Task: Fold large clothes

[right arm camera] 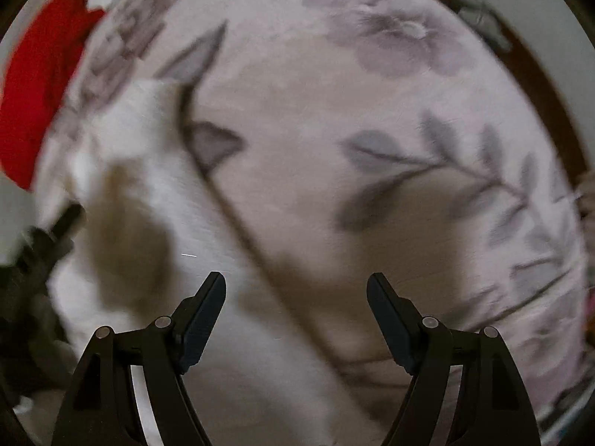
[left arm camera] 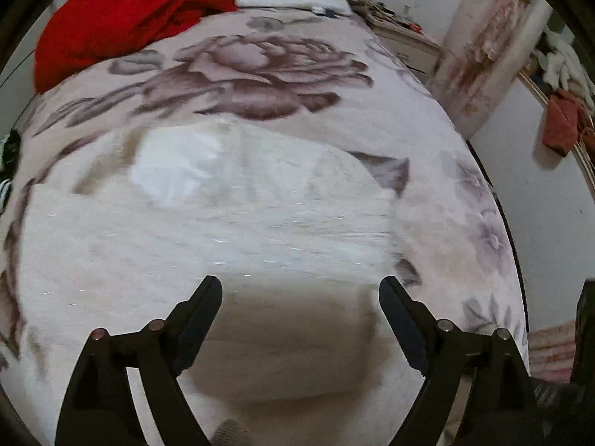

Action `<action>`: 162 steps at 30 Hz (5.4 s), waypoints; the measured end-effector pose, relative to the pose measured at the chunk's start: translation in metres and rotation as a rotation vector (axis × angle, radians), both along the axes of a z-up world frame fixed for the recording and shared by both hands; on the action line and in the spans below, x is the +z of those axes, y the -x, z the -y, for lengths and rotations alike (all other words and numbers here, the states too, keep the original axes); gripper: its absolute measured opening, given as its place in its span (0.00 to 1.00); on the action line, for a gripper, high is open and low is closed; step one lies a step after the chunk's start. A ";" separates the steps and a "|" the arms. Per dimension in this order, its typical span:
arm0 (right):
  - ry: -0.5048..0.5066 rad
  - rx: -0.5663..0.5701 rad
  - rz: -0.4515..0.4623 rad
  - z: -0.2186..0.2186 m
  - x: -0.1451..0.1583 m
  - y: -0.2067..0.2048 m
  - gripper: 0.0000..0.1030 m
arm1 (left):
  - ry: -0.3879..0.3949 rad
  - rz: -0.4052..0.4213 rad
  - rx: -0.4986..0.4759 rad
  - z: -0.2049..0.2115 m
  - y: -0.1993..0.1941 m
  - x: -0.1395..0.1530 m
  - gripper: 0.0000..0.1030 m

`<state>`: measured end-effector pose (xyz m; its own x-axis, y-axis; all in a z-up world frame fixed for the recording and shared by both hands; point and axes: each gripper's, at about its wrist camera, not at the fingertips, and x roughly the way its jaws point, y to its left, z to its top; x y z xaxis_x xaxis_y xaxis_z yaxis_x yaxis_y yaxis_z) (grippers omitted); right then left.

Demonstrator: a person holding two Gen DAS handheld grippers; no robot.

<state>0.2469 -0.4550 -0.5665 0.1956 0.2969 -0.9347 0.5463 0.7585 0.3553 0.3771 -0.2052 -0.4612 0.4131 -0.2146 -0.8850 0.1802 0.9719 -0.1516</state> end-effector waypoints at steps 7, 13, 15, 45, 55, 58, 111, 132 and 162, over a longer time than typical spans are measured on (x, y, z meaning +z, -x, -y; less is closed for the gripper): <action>-0.262 0.020 0.150 -0.053 0.032 -0.040 0.78 | -0.187 -0.033 0.257 -0.133 0.025 0.005 0.85; -0.280 0.152 0.110 -0.113 0.009 -0.097 0.40 | -0.326 -0.118 0.370 -0.215 0.030 -0.028 0.85; -0.194 0.207 0.096 -0.126 0.009 -0.112 0.07 | -0.306 -0.110 0.394 -0.228 0.024 -0.024 0.85; 0.003 0.452 0.013 -0.217 -0.015 -0.278 0.10 | -0.209 -0.174 -0.070 -0.133 -0.142 -0.101 0.02; 0.088 0.333 0.130 -0.212 0.031 -0.299 0.08 | -0.169 -0.093 -0.030 -0.151 -0.176 -0.070 0.01; 0.111 0.301 0.128 -0.210 0.032 -0.315 0.08 | -0.173 -0.090 -0.016 -0.153 -0.195 -0.069 0.01; 0.044 0.189 -0.240 -0.060 -0.021 0.052 0.06 | -0.252 -0.161 0.314 -0.258 0.039 -0.074 1.00; 0.112 0.179 -0.252 -0.097 -0.001 0.112 0.11 | -0.500 -0.095 0.313 -0.261 0.147 -0.069 1.00; 0.058 0.472 0.123 -0.029 -0.034 -0.149 0.08 | -0.837 -0.064 0.432 -0.056 0.107 -0.075 1.00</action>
<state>0.3958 -0.4257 -0.6010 0.1622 0.3279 -0.9307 0.0950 0.9336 0.3455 0.2697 -0.1493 -0.5361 0.2538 0.6615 -0.7057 -0.2054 0.7498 0.6290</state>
